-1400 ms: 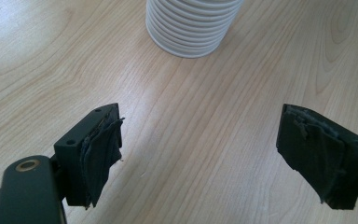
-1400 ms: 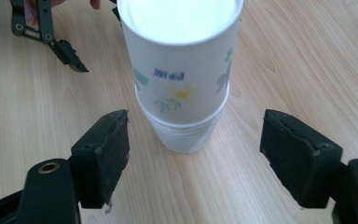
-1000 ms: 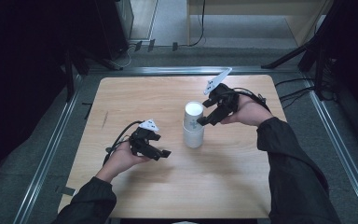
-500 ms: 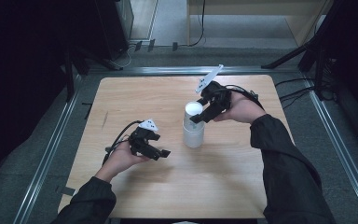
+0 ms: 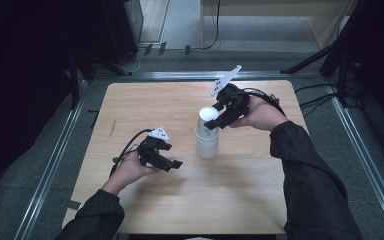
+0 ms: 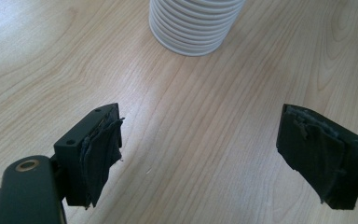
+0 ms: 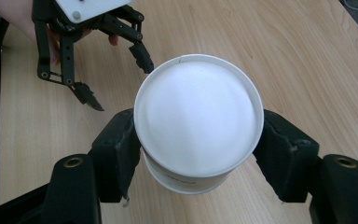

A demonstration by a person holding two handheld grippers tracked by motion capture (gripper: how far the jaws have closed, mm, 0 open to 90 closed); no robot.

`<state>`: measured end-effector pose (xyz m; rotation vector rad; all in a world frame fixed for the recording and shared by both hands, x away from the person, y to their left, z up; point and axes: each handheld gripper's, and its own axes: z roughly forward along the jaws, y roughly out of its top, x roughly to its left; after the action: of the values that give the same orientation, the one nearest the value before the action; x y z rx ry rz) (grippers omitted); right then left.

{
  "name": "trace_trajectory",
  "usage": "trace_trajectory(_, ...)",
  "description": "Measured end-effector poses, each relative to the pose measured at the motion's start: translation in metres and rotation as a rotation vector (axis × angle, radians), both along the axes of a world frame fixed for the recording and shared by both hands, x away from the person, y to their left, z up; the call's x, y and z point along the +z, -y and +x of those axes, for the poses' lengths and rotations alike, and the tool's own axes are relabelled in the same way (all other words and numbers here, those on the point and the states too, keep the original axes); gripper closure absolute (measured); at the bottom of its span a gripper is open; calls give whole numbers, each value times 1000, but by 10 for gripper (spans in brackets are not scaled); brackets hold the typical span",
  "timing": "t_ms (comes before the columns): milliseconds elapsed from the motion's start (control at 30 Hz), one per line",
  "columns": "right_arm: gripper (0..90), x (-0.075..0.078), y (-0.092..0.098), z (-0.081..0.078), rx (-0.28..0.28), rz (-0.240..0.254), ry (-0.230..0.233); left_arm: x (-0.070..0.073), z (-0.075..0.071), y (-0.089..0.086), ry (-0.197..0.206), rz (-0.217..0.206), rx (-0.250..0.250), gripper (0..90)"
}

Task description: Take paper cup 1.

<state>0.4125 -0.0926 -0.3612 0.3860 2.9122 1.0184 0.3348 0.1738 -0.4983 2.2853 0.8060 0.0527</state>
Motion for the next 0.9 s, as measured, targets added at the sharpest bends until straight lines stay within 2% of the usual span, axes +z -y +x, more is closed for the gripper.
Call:
trace_trajectory(200,352,11,1,-3,-5,0,2,1,0,-1,0,-5,2,140)
trace_trajectory(333,352,26,4,-6,-9,7,9,1,0,-1,2,-12,2,140)
trace_trajectory(400,353,33,5,-8,-7,7,31,2,0,-2,2,-14,5,140)
trace_trajectory(433,353,33,5,-8,-7,7,31,2,0,-2,2,-14,5,140)
trace_trajectory(467,353,39,6,-9,-6,22,25,2,0,-2,3,-14,6,140)
trace_trajectory(667,353,52,9,-15,-8,16,34,3,1,-3,3,-18,6,140)
trace_trajectory(733,354,59,11,-19,-10,21,39,3,1,-4,-9,-24,10,138)
trace_trajectory(900,357,72,19,-32,-6,21,50,5,1,-5,-4,-41,22,126)
